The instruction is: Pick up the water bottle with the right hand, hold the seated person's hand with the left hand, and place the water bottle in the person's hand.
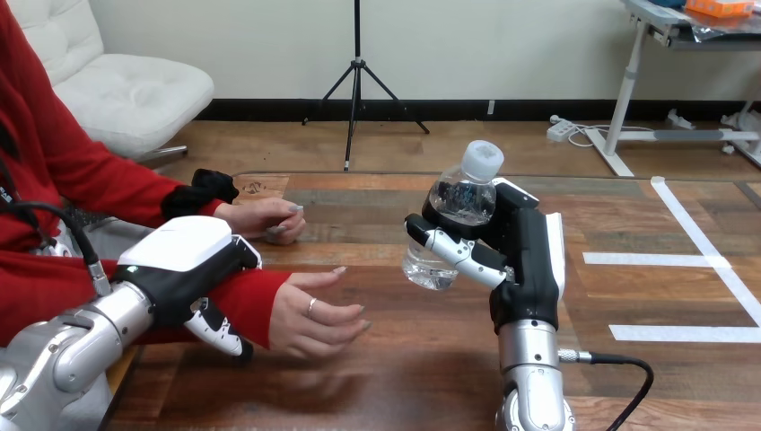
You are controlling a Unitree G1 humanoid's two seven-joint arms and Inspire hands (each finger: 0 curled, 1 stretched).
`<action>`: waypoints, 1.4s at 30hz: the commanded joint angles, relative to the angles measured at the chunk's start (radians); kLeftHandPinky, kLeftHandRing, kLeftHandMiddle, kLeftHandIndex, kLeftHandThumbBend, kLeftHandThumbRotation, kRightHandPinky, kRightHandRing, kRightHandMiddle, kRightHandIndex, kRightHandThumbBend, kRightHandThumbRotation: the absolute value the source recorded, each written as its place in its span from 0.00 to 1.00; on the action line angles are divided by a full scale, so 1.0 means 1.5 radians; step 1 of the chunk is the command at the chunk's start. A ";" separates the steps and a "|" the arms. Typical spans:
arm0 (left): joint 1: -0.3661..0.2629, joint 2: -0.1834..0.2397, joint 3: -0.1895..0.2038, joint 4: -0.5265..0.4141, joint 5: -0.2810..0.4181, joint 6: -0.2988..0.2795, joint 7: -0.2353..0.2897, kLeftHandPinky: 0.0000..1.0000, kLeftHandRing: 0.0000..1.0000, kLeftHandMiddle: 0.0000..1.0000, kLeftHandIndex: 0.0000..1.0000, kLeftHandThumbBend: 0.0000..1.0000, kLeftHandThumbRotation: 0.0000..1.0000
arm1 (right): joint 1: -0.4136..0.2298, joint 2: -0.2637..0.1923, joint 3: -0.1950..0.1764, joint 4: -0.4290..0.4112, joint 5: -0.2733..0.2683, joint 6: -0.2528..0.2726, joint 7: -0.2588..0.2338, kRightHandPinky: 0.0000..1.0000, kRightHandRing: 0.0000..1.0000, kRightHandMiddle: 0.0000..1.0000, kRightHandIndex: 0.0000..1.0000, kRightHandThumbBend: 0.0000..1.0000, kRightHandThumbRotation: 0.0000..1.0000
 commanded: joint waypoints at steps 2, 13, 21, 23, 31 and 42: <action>-0.046 -0.022 0.034 -0.080 -0.039 -0.035 0.011 0.30 0.33 0.38 0.39 0.92 0.00 | -0.054 0.070 0.025 -0.009 -0.015 -0.031 -0.007 0.34 0.38 0.42 0.41 0.80 0.00; -0.047 -0.023 0.035 -0.097 -0.037 -0.029 0.009 0.30 0.33 0.38 0.39 0.92 0.00 | -0.035 0.093 0.058 -0.014 -0.035 -0.027 -0.026 0.32 0.37 0.42 0.41 0.80 0.00; -0.049 -0.026 0.036 -0.109 -0.038 -0.019 0.002 0.29 0.33 0.38 0.39 0.91 0.00 | -0.026 0.104 0.088 -0.004 -0.070 -0.027 -0.065 0.31 0.36 0.41 0.41 0.78 0.00; -0.050 -0.027 0.036 -0.112 -0.038 -0.017 0.001 0.29 0.33 0.39 0.39 0.91 0.00 | -0.024 0.107 0.095 -0.003 -0.073 -0.025 -0.070 0.30 0.36 0.41 0.40 0.78 0.00; -0.051 -0.032 0.038 -0.119 -0.042 -0.017 -0.002 0.30 0.34 0.39 0.40 0.90 0.00 | -0.018 0.121 0.113 0.010 -0.065 -0.042 -0.069 0.30 0.35 0.40 0.40 0.79 0.00; -0.046 -0.042 0.037 -0.141 -0.046 -0.002 -0.017 0.31 0.35 0.41 0.41 0.91 0.00 | -0.020 0.133 0.138 0.025 -0.070 -0.077 -0.080 0.30 0.34 0.39 0.40 0.79 0.02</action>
